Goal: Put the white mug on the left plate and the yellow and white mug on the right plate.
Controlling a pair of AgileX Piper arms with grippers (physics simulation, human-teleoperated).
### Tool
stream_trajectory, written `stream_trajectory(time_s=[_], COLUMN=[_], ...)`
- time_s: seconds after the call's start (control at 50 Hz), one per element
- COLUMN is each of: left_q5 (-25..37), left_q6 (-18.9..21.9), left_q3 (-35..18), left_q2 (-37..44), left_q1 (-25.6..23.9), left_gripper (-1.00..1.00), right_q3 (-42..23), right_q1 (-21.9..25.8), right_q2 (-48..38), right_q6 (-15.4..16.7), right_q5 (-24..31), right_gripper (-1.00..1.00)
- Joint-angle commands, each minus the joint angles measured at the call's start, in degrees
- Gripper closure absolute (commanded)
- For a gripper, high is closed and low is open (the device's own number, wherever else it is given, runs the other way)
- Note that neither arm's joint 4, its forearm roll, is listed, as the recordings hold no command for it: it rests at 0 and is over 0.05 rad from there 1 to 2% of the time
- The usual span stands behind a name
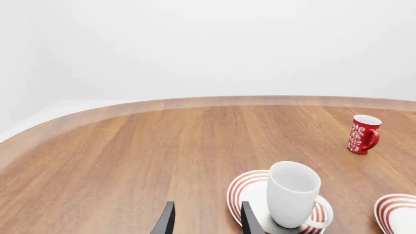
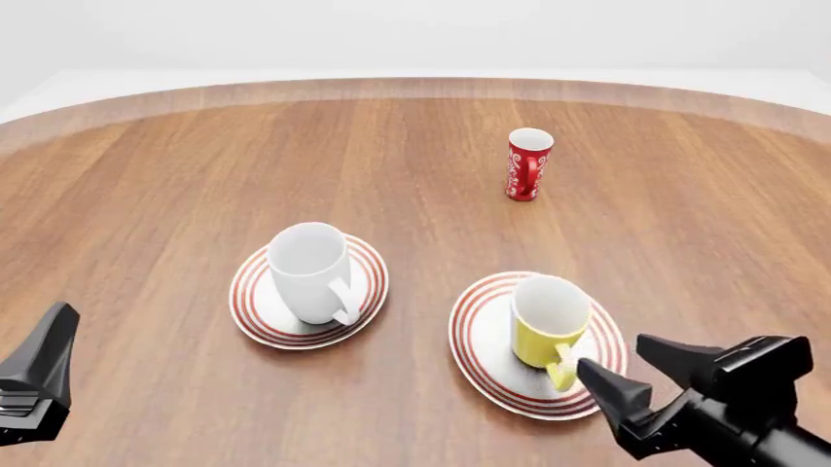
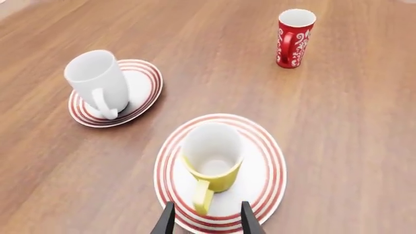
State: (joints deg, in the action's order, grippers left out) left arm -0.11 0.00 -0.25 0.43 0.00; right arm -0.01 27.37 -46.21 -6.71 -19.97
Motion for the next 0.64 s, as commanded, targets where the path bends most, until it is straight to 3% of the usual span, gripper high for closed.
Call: stream_trajectory(time_s=[0.02,0.2,0.64], left_q5=[0.0,0.0,0.0], left_q6=[0.0,0.0,0.0], left_q3=[0.0,0.0,0.0], left_q2=[0.0,0.0,0.0], left_q1=[0.0,0.0,0.0], left_gripper=[-1.0,-1.0,-1.0], right_q3=[0.0,0.0,0.0], right_q1=[-3.1,-5.2,-9.8], right_q2=[12.0,20.0,30.1], right_q6=[2.0,3.7,6.3], right_q5=[10.5,17.2,24.5], right_gripper=[-1.0,-1.0,-1.0])
